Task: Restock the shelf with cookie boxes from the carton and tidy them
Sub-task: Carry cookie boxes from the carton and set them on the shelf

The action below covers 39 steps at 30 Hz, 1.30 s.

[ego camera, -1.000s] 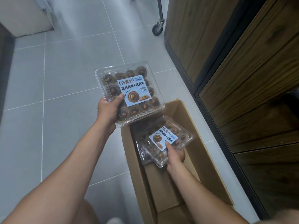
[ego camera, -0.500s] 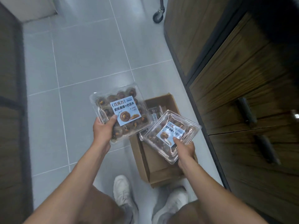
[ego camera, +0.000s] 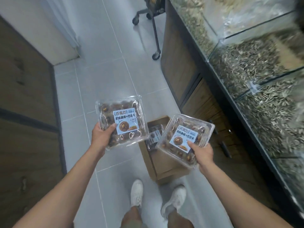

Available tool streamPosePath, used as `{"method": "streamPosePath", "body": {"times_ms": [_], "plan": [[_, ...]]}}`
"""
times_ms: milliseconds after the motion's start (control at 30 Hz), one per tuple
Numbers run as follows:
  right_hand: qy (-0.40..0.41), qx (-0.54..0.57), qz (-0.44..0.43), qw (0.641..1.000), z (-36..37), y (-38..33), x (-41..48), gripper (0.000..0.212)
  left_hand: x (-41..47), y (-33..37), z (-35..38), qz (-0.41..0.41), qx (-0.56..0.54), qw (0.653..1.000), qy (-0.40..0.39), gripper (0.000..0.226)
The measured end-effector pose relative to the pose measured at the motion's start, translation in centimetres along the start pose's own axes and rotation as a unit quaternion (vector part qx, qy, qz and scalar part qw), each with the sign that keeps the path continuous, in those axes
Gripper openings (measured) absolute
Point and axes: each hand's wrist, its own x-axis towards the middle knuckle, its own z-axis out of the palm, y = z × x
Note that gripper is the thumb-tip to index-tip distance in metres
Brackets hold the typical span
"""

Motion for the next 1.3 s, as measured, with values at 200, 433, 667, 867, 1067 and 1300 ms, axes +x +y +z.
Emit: {"method": "streamPosePath", "body": {"times_ms": [200, 433, 667, 867, 1067, 1300], "plan": [[0.015, 0.06, -0.044, 0.997, -2.9, -7.1, -7.1, 0.029, -2.8, 7.8, -2.5, 0.036, 0.033, 0.994, -0.094, 0.02], [0.003, 0.113, -0.1, 0.989, -8.3, -12.8, -13.9, 0.031, -5.9, 14.4, -0.7, 0.09, 0.048, 0.972, -0.212, 0.031], [0.03, 0.138, -0.133, 0.981, -17.1, -14.2, -17.3, 0.036, -10.3, 19.3, 6.0, 0.132, 0.063, 0.933, -0.33, 0.024], [0.081, 0.168, -0.15, 0.971, -27.1, -12.7, -19.2, 0.039, -15.9, 20.9, 14.6, 0.122, 0.076, 0.903, -0.406, 0.073], [0.125, 0.182, -0.152, 0.963, -37.9, -10.2, -20.1, 0.049, -24.0, 20.0, 24.3, 0.152, 0.097, 0.867, -0.465, 0.058], [0.191, 0.174, -0.146, 0.955, -49.4, -6.5, -21.6, 0.078, -34.1, 18.4, 34.4, 0.169, 0.124, 0.827, -0.522, 0.045]]}}
